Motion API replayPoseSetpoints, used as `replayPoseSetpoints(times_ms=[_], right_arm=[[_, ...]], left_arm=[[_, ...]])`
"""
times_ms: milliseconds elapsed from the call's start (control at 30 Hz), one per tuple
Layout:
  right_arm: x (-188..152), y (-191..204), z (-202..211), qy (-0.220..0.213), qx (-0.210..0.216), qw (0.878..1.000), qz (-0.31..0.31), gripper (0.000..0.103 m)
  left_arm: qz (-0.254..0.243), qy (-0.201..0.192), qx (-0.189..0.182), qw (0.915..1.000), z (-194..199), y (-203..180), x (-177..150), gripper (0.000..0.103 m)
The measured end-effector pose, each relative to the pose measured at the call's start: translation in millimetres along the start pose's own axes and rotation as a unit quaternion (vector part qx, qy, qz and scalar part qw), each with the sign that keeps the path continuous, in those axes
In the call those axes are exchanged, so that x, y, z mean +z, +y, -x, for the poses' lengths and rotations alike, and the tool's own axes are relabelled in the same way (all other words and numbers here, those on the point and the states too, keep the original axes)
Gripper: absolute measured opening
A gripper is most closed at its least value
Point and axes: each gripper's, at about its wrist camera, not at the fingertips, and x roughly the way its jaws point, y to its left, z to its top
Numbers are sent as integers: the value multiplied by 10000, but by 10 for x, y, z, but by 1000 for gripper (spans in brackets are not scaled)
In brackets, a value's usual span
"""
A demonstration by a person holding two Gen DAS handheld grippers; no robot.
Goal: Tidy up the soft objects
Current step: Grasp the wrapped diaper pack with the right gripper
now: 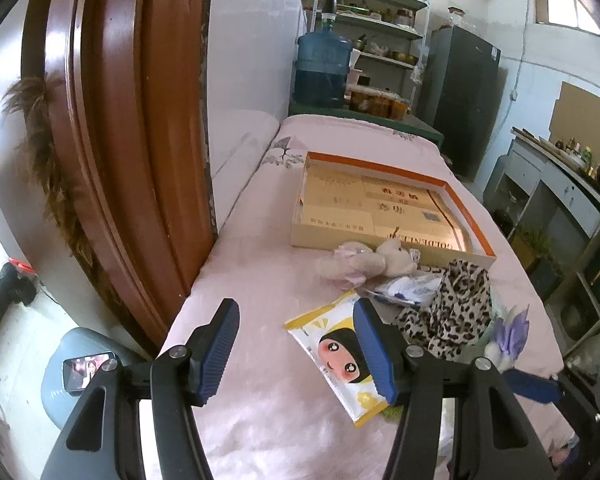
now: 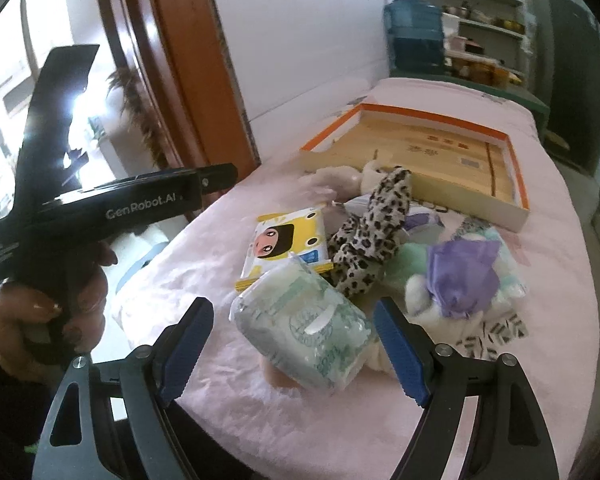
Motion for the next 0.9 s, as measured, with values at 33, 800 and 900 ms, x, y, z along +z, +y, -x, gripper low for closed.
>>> replayPoseSetpoints(times_ms=[33, 800, 900], right_arm=[[13, -2, -43, 49, 20, 10000, 80, 83], [58, -279, -402, 634, 622, 9957, -258, 66], [45, -269, -369, 557, 595, 9963, -270, 61]], left_arm=[[-4, 14, -14, 10000, -6, -2, 1, 59], [-100, 207, -257, 9994, -171, -77, -30, 60], [-122, 214, -345, 9991, -182, -113, -30, 59]])
